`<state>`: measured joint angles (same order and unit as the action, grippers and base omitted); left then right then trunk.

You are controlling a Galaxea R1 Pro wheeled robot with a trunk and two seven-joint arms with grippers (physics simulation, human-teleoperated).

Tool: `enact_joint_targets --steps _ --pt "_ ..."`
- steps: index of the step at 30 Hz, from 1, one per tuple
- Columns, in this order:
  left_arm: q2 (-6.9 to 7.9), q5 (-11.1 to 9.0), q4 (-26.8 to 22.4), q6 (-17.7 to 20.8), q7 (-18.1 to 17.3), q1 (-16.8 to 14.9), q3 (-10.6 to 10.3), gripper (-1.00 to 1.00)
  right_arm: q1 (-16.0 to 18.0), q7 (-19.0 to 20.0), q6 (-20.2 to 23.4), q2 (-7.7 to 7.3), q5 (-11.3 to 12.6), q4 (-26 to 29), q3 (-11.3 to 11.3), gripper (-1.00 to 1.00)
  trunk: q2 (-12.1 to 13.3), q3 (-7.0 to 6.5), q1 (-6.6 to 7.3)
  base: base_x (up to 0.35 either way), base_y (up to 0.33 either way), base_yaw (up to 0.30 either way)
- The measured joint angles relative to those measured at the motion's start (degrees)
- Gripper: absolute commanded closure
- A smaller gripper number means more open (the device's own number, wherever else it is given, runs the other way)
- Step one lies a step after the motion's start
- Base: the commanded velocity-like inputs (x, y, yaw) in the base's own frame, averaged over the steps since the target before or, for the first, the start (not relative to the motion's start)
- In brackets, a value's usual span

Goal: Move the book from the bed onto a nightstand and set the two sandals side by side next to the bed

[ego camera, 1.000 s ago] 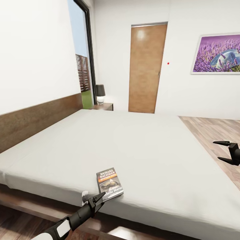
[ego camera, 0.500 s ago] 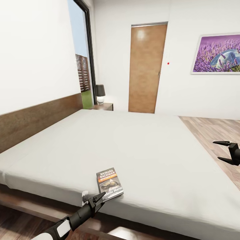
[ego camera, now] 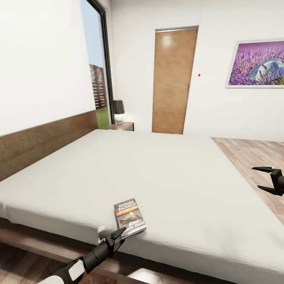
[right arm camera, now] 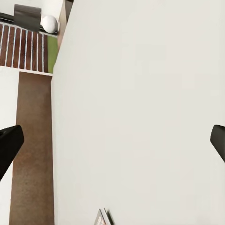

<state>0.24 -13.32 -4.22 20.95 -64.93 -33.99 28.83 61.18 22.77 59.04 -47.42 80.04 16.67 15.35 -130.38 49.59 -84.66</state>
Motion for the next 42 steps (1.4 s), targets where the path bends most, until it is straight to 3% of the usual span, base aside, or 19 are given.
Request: enact_joint_targets --steps 42 --pt "-0.42 -0.03 0.03 0.02 0.01 -0.02 -0.06 -1.00 0.00 0.01 0.00 0.00 0.09 -0.02 -0.01 -1.00 0.00 0.00 0.00 0.000 0.000 0.000"
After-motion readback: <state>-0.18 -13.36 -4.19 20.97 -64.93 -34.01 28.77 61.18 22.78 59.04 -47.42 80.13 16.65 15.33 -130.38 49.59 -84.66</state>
